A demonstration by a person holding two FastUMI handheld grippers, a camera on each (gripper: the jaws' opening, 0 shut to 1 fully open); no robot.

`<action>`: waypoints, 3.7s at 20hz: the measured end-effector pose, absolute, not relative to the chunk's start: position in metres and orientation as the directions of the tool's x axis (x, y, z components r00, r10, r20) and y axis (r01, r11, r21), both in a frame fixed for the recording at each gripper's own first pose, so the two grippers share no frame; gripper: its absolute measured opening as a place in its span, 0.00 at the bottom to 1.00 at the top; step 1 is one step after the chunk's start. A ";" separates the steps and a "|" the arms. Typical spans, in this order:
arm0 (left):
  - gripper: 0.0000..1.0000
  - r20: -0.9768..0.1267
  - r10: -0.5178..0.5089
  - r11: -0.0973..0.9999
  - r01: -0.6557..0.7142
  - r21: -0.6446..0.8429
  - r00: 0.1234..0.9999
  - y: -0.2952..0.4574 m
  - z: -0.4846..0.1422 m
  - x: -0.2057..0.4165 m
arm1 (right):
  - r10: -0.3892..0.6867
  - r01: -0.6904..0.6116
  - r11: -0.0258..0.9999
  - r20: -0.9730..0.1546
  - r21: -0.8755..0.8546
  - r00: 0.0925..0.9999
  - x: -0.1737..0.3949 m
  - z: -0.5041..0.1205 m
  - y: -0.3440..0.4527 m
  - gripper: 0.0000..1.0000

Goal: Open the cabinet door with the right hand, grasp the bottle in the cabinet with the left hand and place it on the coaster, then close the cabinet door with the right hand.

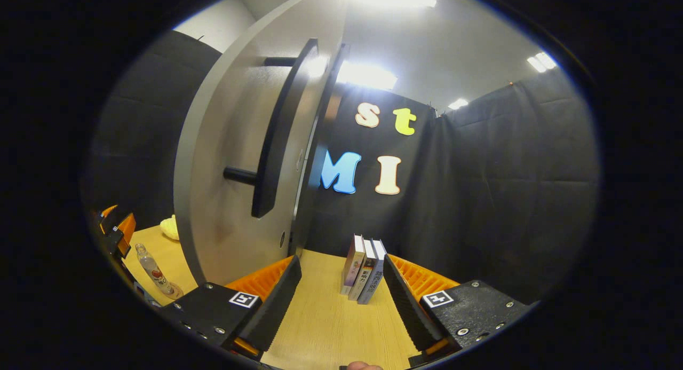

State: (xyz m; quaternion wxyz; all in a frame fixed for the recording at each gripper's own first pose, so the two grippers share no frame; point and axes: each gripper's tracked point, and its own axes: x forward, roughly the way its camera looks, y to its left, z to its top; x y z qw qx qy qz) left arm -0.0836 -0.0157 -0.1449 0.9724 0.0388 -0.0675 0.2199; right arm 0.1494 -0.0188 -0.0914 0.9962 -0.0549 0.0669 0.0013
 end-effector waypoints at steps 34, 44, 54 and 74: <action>0.82 -0.077 0.191 0.978 -0.182 0.103 0.979 0.042 -0.027 -0.053 | -0.218 0.180 0.944 0.115 0.277 0.969 0.143 0.013 0.048 0.92; 0.82 -0.044 0.194 0.976 -0.189 0.113 0.980 0.053 -0.006 -0.078 | 0.010 -0.041 0.983 0.170 0.181 0.985 0.177 0.046 0.125 0.94; 0.85 -0.032 0.106 0.985 -0.101 0.141 0.994 0.026 0.003 -0.079 | 0.064 -0.078 0.982 0.084 0.174 0.994 0.166 0.029 0.145 0.92; 0.84 0.047 0.028 0.991 -0.034 0.133 0.999 -0.027 0.023 -0.019 | 0.075 -0.074 0.990 -0.004 0.122 0.997 0.172 0.000 0.133 0.93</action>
